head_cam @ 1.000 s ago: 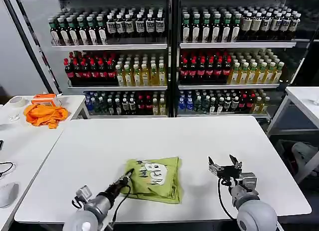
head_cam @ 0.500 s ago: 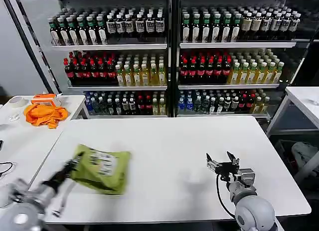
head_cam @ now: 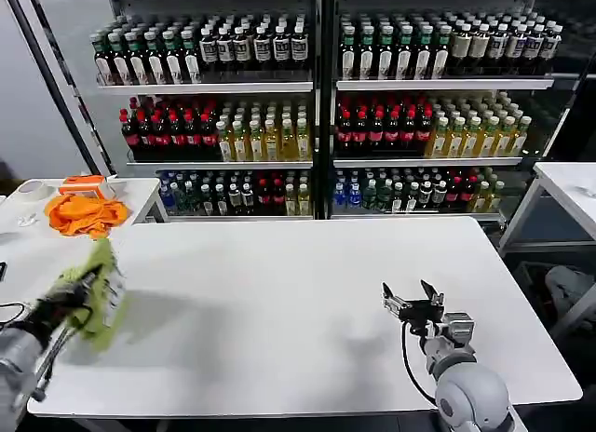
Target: Fold and organize the clothes.
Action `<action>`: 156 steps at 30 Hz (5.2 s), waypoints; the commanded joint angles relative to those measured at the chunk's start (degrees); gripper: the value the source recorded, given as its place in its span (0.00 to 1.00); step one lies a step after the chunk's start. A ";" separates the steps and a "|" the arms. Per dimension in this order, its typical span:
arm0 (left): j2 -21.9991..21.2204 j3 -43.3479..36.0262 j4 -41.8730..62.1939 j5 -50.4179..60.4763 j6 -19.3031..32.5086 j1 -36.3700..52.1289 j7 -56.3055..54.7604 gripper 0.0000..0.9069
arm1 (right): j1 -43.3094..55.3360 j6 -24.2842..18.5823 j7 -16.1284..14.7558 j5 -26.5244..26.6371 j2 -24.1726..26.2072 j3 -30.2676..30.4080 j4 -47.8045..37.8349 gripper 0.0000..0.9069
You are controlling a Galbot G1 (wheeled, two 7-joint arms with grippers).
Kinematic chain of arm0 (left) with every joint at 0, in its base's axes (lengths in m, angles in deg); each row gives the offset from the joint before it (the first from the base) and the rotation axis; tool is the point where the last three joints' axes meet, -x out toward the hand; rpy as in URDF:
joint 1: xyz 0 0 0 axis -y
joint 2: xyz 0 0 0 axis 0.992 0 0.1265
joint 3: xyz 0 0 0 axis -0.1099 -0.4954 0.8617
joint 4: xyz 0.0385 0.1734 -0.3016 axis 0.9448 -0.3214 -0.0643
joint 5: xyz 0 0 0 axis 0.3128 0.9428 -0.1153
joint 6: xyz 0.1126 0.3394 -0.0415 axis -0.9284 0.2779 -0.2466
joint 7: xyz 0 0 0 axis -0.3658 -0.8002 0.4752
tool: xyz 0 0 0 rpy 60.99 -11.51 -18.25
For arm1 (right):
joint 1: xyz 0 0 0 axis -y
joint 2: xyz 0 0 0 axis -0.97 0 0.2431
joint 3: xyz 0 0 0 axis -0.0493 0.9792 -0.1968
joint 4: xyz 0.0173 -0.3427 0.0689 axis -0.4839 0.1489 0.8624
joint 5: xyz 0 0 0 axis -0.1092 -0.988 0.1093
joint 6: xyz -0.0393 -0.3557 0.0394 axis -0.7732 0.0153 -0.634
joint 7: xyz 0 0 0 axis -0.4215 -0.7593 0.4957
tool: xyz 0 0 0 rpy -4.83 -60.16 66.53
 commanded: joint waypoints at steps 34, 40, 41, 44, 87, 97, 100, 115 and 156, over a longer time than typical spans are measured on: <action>-24.30 -55.63 7.61 25.01 7.81 21.64 -8.58 1.00 | -0.54 -1.60 -0.89 0.04 -0.77 -0.13 0.34 1.00; -25.92 -52.98 6.10 23.66 10.85 17.58 -9.11 1.00 | 1.41 -1.80 -1.17 1.92 -1.73 3.44 -0.55 1.00; -26.35 -51.87 5.57 23.57 11.05 16.89 -9.69 1.00 | 1.70 -2.05 -1.18 2.19 -1.95 4.10 -0.58 1.00; -27.47 -48.59 3.50 18.86 10.86 13.71 -11.33 1.00 | 3.10 -3.01 -1.06 4.26 -2.73 7.46 -1.19 1.00; -24.19 -27.42 -7.74 20.62 10.99 -0.82 -12.75 1.00 | 13.77 -0.58 10.16 16.74 -11.00 25.55 -13.22 0.00; -24.07 -27.73 -7.01 20.46 11.02 -0.40 -12.60 1.00 | 17.49 -0.23 7.11 13.01 -8.69 22.19 -16.17 0.00; -23.92 -27.97 -7.17 20.49 11.00 -0.16 -12.51 1.00 | 18.67 0.03 6.20 12.88 -7.02 20.27 -16.65 0.00; -22.95 -30.48 -5.80 25.93 11.76 1.57 -11.11 1.00 | 20.43 2.91 -2.32 0.89 0.74 11.12 -20.49 0.00; -17.44 -33.76 -7.59 50.98 21.90 -1.50 -4.52 1.00 | -16.10 -26.55 -8.19 -13.53 -2.83 -9.21 4.12 1.00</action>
